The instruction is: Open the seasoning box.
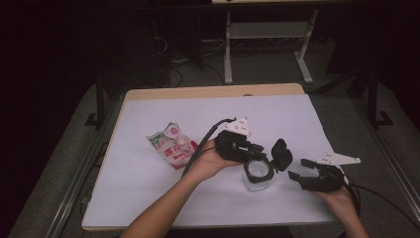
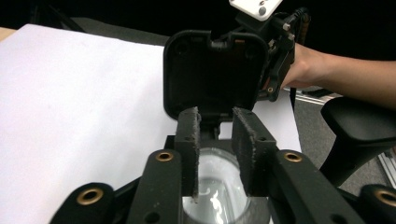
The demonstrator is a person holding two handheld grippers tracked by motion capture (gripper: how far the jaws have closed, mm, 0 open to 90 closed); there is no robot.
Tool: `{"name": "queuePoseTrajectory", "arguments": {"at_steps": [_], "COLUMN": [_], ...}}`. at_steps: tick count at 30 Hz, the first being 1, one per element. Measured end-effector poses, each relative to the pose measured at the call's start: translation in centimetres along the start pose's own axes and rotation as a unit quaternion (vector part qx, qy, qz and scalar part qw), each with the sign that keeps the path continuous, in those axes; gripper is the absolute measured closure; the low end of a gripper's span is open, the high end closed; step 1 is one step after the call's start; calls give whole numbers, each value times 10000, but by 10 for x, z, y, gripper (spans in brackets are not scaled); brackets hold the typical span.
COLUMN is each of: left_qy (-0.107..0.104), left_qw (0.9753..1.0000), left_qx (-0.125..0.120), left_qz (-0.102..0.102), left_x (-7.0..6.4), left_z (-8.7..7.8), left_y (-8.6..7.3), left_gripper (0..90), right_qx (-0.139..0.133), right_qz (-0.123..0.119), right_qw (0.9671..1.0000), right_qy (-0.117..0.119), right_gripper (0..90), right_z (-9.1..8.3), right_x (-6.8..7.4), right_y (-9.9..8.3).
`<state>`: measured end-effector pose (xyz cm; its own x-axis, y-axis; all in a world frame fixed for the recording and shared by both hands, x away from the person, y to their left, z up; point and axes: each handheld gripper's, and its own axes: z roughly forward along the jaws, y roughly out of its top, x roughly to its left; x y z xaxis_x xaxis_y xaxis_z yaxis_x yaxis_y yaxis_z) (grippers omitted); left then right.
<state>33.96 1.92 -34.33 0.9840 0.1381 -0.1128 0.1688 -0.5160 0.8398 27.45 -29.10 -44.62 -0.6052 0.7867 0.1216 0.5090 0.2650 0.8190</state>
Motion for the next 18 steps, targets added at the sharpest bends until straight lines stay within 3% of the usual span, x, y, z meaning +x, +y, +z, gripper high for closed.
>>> {"name": "queuePoseTrajectory", "arguments": {"at_steps": [18], "left_qy": [272], "left_qw": [9992], "left_qx": [-3], "left_qz": [-308], "left_x": [-4], "left_z": [-34], "left_y": [-36], "left_gripper": [579], "right_qx": [-59], "right_qz": [33], "right_qw": [10000], "right_qy": [-12], "right_gripper": [273], "right_z": [0], "right_x": [0], "right_y": [1]}}
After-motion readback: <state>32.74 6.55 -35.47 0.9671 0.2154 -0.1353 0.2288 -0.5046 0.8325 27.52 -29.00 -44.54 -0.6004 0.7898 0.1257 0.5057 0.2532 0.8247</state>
